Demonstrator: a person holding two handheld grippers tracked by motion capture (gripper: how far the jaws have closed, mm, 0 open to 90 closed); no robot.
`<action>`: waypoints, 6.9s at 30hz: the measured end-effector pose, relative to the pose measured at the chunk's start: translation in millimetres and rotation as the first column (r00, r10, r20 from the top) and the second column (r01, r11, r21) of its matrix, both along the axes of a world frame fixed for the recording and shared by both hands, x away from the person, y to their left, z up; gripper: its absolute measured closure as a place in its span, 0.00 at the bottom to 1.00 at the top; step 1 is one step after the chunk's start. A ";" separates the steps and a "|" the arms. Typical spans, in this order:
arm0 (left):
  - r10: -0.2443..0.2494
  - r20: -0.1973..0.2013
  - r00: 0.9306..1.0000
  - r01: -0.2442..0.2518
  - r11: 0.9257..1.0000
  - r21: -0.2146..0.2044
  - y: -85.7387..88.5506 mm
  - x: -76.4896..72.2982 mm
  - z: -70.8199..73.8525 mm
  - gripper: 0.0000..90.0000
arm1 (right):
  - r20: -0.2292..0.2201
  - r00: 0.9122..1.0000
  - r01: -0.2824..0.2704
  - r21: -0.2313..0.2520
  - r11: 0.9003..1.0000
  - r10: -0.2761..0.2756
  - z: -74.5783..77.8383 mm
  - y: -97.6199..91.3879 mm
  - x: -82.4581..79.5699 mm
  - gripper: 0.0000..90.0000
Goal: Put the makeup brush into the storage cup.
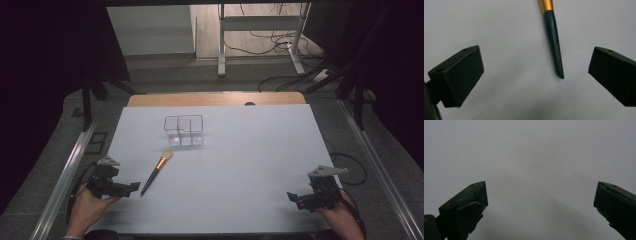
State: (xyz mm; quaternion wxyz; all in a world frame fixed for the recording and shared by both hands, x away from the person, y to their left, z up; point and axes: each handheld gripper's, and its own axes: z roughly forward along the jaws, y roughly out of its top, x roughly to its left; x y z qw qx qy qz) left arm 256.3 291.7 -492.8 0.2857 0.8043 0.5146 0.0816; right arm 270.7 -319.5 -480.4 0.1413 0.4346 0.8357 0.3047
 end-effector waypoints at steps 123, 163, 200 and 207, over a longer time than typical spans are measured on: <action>-0.118 -0.239 0.964 0.170 0.962 0.211 -77.8 90.7 -18.3 0.74 | -0.015 1.000 -0.016 -0.022 1.000 0.015 -3.1 2.5 -0.2 0.01; -0.115 -0.123 0.986 0.127 0.987 0.095 -65.3 69.6 3.0 0.82 | -0.010 1.000 -0.021 -0.018 1.000 0.021 -2.8 2.1 -0.6 0.01; -0.139 0.065 0.988 0.141 0.990 -0.030 -58.4 40.0 31.2 0.82 | -0.005 1.000 -0.023 -0.024 0.999 0.023 -2.5 2.4 -1.1 0.01; -0.134 0.123 0.983 0.142 0.988 -0.064 -58.1 36.6 37.3 0.82 | -0.006 1.000 -0.023 -0.024 0.999 0.023 -2.5 2.4 -1.1 0.01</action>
